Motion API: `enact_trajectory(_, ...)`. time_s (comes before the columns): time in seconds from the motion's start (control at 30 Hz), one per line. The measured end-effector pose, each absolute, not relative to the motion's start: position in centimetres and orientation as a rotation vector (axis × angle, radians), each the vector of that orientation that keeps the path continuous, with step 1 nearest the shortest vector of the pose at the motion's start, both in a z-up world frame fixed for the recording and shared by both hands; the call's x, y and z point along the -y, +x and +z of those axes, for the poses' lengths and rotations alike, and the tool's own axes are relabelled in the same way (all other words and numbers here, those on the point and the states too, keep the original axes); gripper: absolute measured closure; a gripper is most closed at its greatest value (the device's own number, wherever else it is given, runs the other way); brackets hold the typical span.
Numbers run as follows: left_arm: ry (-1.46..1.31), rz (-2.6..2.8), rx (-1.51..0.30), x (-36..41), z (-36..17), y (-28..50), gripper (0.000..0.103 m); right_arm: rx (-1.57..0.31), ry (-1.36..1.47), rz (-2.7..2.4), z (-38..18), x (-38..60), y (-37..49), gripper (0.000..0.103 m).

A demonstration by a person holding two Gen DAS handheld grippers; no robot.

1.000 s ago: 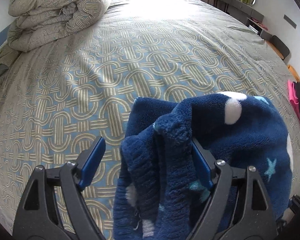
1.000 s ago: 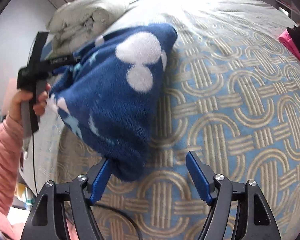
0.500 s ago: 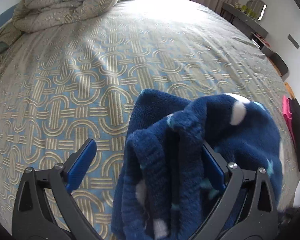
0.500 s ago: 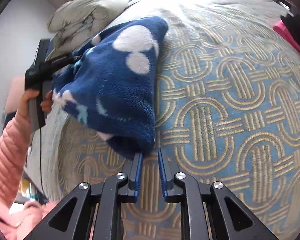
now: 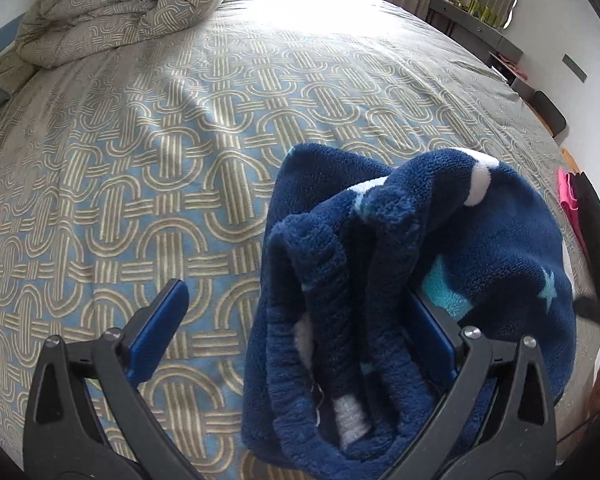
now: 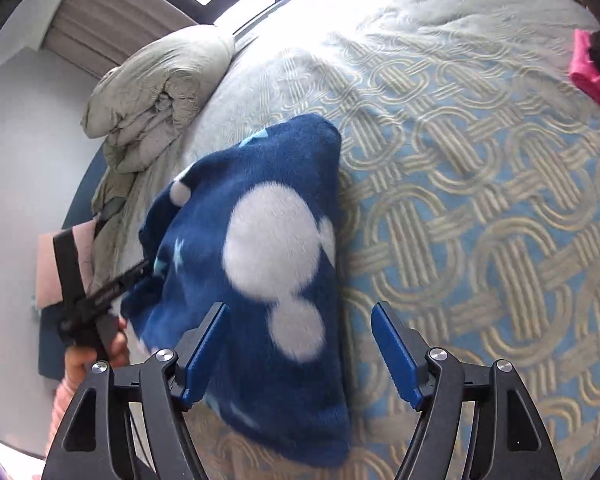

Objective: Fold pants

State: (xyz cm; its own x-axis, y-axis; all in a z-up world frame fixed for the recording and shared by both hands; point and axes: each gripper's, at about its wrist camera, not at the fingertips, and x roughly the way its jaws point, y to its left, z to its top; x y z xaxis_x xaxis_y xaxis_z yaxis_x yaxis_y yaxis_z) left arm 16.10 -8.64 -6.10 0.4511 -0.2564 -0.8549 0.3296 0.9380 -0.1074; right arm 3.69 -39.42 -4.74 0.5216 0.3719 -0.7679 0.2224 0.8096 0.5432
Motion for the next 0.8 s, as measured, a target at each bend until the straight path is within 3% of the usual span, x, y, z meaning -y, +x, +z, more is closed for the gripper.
enact_trajectory(0.23,-0.013,-0.416,-1.102,7.7,-7.4,17.2,0.0,-1.112,0.706,0.102,-6.6,39.5,7.8,0.025)
enact_trajectory(0.8,-0.214,-0.556,-1.225,6.3,-9.5,18.2,0.0,-1.152,0.806,0.211,-8.0,39.4,6.4,0.02)
